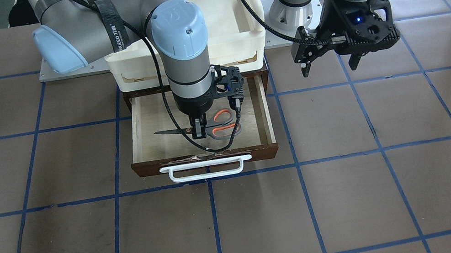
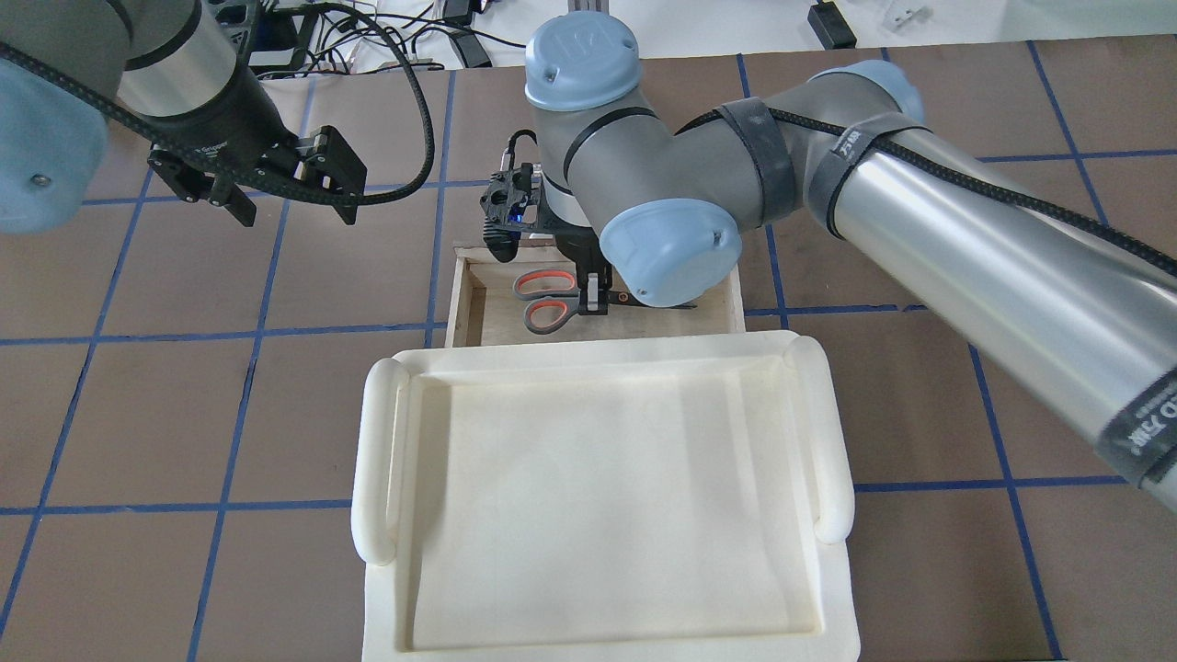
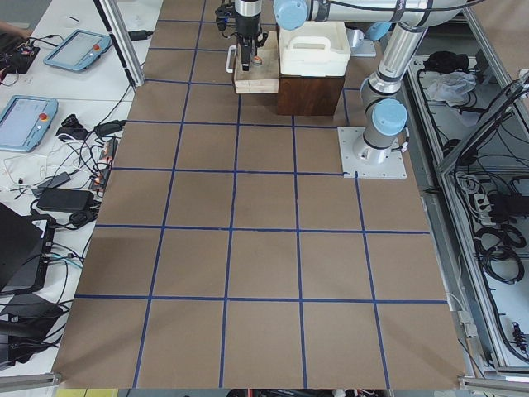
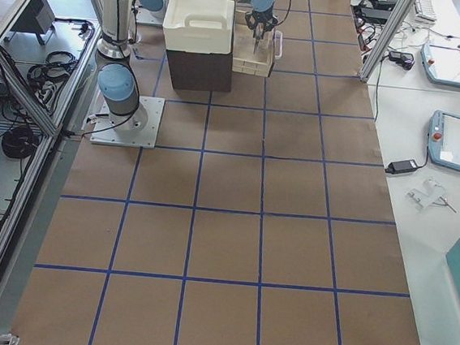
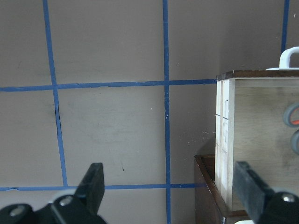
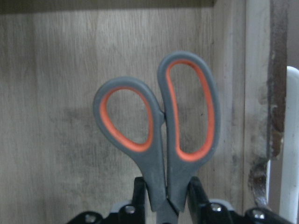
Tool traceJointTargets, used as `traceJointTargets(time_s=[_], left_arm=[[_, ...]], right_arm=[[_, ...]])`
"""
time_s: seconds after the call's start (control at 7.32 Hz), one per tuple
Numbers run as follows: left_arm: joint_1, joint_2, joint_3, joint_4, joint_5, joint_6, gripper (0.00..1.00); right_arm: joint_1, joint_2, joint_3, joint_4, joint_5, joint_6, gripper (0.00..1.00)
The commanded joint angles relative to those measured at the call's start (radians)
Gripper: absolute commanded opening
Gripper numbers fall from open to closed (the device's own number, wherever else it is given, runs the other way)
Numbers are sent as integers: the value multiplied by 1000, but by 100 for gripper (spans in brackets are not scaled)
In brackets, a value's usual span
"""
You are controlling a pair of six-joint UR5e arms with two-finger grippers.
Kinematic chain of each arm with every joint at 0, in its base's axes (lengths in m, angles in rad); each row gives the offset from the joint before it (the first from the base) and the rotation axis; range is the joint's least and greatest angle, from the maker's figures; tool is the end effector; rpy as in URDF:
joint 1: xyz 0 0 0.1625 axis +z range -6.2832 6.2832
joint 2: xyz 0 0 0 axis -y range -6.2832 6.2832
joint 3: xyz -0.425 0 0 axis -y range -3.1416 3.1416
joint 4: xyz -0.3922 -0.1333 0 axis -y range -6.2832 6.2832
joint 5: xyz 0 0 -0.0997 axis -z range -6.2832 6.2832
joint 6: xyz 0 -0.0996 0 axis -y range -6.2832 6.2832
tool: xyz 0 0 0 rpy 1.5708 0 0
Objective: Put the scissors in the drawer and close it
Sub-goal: 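Lower the scissors into the drawer and open the right gripper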
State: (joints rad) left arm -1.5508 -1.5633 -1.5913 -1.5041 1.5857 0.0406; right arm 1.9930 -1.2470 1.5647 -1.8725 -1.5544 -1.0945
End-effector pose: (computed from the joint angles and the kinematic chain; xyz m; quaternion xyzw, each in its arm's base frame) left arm -0.1219 -0.4964 0.4883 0.0101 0.9996 -0.0266 0.0083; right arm 0.3714 -0.4974 0.3417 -0.6876 0.7260 0.0048 0.0104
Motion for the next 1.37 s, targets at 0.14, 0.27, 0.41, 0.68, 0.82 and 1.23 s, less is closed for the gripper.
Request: traceJointTargets(time_s=[0.14,0.27,0.41,0.68,0.82,1.23], left_arm=[[0,2,-1,2,0,11,100],[0,0,-1,4,-6,1,100],[1,0,-1,5,-3,10,100],[1,0,-1,5,0,-2,100],[0,0,-1,7,0,-2,100],[1,0,-1,7,2,1,100]], right_arm=[[3,1,0,-4,13,2,2],[4,1,0,-7,16,4,2],[22,1,0,-10,8,4,2],[24,8,0,-8,10,21,5],[24,9,0,-7,5,21,6],[24,6,2,-8,5,21,100]])
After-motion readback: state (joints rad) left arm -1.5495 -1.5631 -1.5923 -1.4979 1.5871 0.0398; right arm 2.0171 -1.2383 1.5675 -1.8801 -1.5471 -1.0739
